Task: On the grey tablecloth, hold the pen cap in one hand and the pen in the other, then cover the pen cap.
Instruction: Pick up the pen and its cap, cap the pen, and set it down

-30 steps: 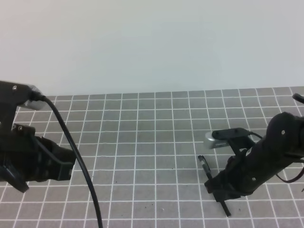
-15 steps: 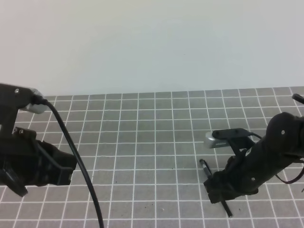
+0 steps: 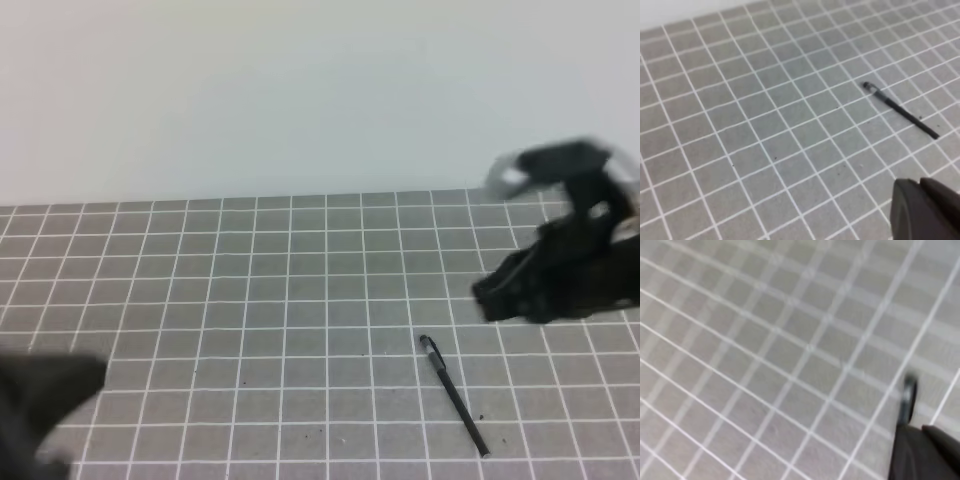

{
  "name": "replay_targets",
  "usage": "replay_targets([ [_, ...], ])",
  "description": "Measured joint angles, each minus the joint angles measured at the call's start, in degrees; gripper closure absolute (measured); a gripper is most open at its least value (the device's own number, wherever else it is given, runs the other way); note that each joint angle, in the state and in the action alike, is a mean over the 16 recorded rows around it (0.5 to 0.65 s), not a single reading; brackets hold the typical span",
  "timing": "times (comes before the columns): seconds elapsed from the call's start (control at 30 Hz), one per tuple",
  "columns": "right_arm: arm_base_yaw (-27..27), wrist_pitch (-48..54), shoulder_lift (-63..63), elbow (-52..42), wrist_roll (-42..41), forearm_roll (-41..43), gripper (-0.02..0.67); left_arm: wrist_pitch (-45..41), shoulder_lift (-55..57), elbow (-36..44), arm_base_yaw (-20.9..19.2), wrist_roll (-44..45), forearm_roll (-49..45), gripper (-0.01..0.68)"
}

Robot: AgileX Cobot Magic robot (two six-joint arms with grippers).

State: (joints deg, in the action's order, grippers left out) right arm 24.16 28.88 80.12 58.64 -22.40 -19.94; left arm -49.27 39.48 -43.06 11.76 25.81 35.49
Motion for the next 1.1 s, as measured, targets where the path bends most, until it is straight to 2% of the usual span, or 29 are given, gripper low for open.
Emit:
replay_targets([
  [0.27,0.0,-4.5,-19.9,-7.3,-1.8,0.2,0.641,3.0,-19.3,10.8,0.0,-3.5,-0.4,0.675],
  [0.53,0.0,-17.3,-37.8,-25.0,-3.1,0.6,0.641,10.8,-34.3,20.7,-0.1,-4.7,-2.8,0.675],
  [0.83,0.0,-36.6,-46.5,-44.9,-4.8,0.3,0.641,21.4,-39.4,27.2,-0.1,-4.2,-5.3,0.675],
  [1.1,0.0,-44.7,-47.1,-51.6,-5.1,-1.4,0.641,24.8,-39.5,29.0,-0.1,-4.0,-5.4,0.675],
])
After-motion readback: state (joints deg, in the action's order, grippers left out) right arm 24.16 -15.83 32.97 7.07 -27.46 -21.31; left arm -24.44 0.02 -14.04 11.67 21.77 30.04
